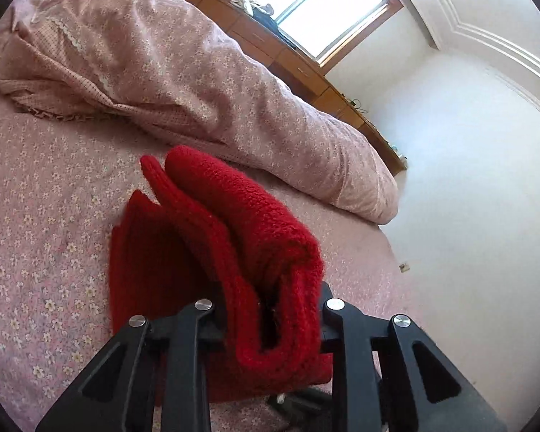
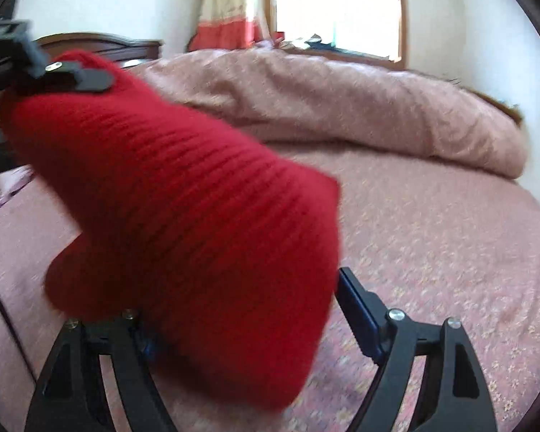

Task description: Fold small clothes

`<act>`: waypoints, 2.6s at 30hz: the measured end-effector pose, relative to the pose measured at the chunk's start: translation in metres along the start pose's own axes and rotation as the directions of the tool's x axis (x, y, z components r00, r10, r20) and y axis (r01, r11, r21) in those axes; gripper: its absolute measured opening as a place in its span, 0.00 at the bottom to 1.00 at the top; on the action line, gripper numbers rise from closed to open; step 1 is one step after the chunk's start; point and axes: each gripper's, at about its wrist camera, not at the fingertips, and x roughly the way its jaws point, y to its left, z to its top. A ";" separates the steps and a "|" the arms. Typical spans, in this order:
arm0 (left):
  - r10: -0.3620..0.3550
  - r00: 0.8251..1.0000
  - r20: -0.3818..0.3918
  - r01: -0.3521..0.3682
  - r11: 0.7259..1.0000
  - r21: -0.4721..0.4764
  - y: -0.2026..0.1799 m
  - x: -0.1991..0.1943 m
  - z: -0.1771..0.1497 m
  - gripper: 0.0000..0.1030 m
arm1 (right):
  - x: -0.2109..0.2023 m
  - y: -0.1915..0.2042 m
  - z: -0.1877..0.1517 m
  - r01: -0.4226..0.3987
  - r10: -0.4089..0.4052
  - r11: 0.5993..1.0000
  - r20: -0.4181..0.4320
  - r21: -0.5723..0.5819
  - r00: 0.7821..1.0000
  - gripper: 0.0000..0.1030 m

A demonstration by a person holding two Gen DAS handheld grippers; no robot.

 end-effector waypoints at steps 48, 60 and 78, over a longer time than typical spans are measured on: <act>0.348 0.937 -0.030 -0.333 0.917 0.218 -0.027 0.011 -0.045 0.19 | -0.015 -0.012 0.030 -0.367 0.373 0.926 -0.076 0.082 0.925 0.00; 0.397 0.916 -0.056 -0.366 0.885 0.287 -0.024 0.024 -0.065 0.19 | -0.034 -0.007 0.015 -0.358 0.362 0.929 -0.036 0.097 0.931 0.00; 0.422 0.903 -0.087 -0.378 0.873 0.309 -0.018 0.028 -0.087 0.19 | -0.020 -0.012 -0.027 -0.336 0.339 0.941 -0.168 0.046 0.926 0.00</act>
